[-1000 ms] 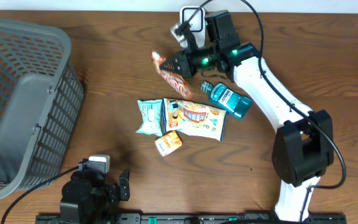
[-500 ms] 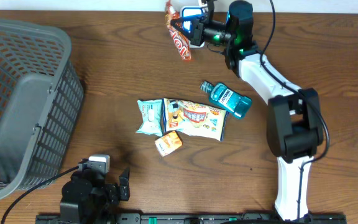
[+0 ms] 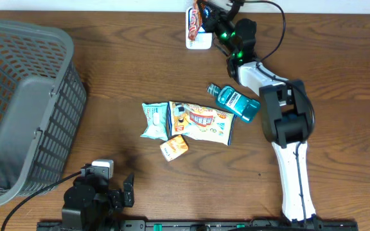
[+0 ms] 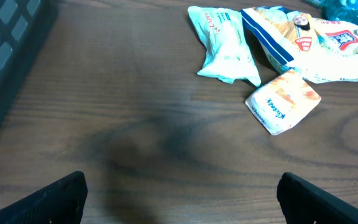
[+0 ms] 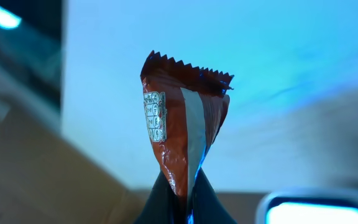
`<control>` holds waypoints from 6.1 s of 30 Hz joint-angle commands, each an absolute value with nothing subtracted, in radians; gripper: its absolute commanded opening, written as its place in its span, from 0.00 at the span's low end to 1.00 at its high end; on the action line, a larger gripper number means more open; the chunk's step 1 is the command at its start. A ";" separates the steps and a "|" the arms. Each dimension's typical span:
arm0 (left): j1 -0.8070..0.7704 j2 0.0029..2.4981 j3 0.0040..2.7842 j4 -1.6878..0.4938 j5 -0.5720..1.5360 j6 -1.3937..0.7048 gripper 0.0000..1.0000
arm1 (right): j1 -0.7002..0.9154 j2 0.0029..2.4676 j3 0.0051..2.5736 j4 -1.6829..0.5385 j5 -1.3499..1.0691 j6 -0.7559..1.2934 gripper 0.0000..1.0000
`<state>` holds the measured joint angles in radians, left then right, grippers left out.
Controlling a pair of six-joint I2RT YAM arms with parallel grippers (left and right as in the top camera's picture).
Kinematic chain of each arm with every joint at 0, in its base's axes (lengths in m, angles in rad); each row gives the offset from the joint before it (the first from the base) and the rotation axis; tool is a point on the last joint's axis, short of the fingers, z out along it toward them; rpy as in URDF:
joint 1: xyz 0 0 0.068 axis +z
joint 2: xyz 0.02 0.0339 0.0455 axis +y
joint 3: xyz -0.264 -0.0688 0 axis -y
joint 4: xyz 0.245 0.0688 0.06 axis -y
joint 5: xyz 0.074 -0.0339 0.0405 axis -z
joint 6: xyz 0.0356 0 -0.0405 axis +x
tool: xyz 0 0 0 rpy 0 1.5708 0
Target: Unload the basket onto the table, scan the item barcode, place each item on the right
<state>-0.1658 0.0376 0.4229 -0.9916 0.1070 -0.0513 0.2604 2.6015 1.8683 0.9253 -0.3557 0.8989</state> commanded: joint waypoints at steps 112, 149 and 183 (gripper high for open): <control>-0.169 0.037 0.427 -0.994 0.120 -0.045 0.98 | -0.490 1.870 1.996 -0.805 -0.432 -0.038 0.99; -0.169 0.037 0.427 -0.994 0.120 -0.045 0.98 | 0.279 2.270 1.916 -1.185 -0.218 -0.537 0.99; -0.169 0.037 0.427 -0.994 0.120 -0.045 0.98 | 0.370 2.367 2.115 -1.153 -0.252 -0.442 0.61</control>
<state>-0.1658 0.0383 0.4225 -0.9916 0.1070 -0.0513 0.3614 2.3707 2.0167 -1.1320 -0.1474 -0.4702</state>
